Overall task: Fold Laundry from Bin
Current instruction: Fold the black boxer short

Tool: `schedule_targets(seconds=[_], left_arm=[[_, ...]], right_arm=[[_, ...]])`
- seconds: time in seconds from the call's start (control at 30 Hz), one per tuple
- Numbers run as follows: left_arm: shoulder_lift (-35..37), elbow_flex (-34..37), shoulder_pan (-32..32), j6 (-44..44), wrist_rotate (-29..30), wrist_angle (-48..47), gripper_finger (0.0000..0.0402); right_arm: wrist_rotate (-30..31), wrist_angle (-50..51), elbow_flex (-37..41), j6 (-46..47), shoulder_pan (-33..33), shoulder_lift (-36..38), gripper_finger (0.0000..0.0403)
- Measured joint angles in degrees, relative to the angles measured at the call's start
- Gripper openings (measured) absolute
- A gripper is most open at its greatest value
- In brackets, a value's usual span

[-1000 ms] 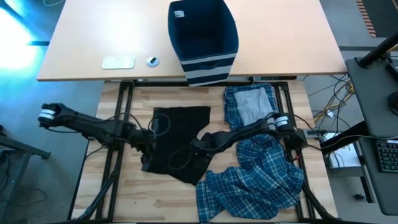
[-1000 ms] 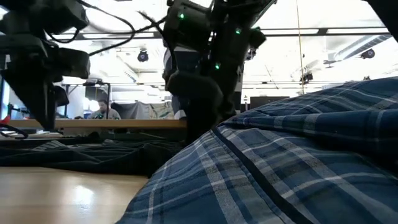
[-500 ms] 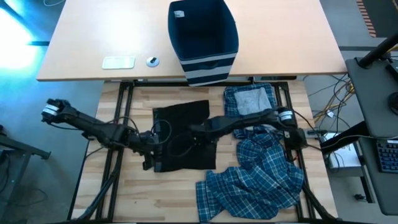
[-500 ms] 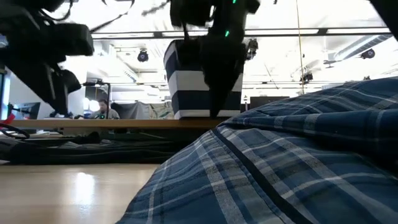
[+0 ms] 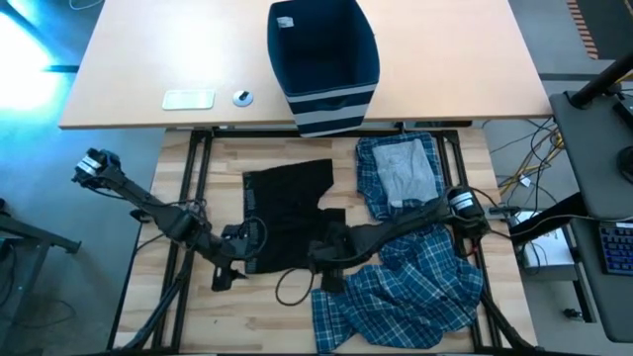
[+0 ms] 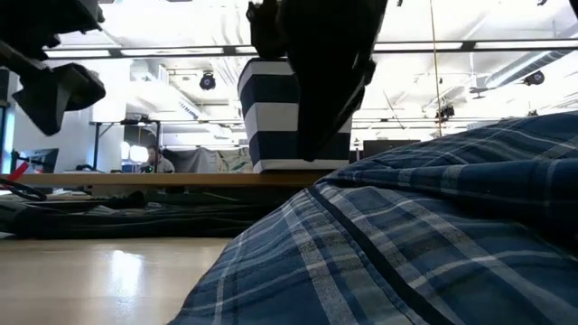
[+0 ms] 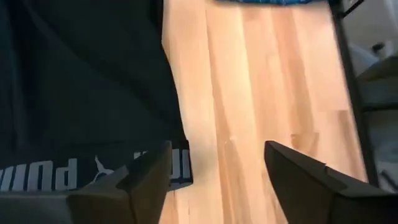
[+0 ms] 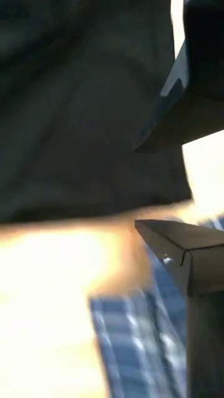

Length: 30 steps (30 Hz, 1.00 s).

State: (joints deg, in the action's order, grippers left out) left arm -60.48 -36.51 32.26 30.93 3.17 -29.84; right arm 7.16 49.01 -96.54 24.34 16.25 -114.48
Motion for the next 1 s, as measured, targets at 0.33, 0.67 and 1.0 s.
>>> schedule_targets(seconds=[0.33,0.67,1.0], left_arm=[[-6.2,0.0,7.5,3.7,5.8,1.4,0.0279],[-10.1,1.4,8.3,3.1,12.7,-1.9,0.0278],[-11.6,1.5,9.2,-2.0,15.1,-0.3,0.0278]], right_arm=[[2.8,-0.9,3.3,1.9,0.2,0.0,0.0193],[-2.8,-3.2,6.3,9.7,4.6,0.0,0.0196],[0.0,-3.2,4.6,12.0,7.2,2.9,0.0196]])
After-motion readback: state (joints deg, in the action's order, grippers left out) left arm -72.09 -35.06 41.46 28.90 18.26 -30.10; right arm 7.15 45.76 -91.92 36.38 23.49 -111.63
